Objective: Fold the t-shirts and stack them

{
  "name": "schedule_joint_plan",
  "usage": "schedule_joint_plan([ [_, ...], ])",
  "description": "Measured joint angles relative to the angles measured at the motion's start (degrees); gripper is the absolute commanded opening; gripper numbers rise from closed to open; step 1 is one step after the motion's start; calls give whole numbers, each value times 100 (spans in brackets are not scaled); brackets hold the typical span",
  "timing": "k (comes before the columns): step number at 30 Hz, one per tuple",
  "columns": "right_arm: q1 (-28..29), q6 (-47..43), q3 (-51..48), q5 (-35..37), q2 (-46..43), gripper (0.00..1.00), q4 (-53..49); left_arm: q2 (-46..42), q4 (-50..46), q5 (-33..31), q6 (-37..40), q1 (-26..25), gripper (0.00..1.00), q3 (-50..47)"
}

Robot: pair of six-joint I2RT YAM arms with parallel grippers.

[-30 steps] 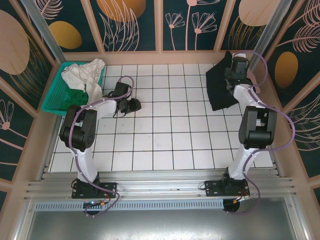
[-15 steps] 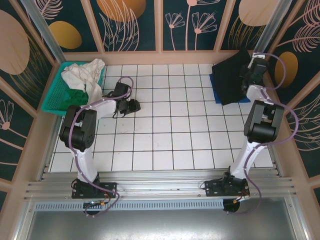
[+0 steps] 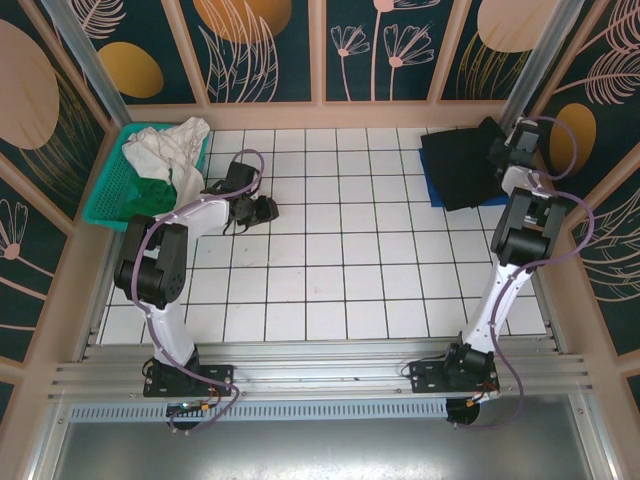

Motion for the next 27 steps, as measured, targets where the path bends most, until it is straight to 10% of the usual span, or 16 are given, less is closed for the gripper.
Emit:
schedule_joint_plan([
  [5, -92, 107, -428, 372, -365, 61, -68, -105, 9, 0, -17, 0, 50, -66],
  [16, -4, 339, -2743, 68, -2706, 63, 1211, -1569, 212, -81, -46, 0, 72, -485],
  [20, 321, 295, -2551, -286, -2389, 63, 1449, -1928, 299, -170, -33, 0, 98, -629],
  [27, 560, 341, -313, -361, -264, 61, 577, -2433, 361, -640, -17, 2, 98, -1147],
])
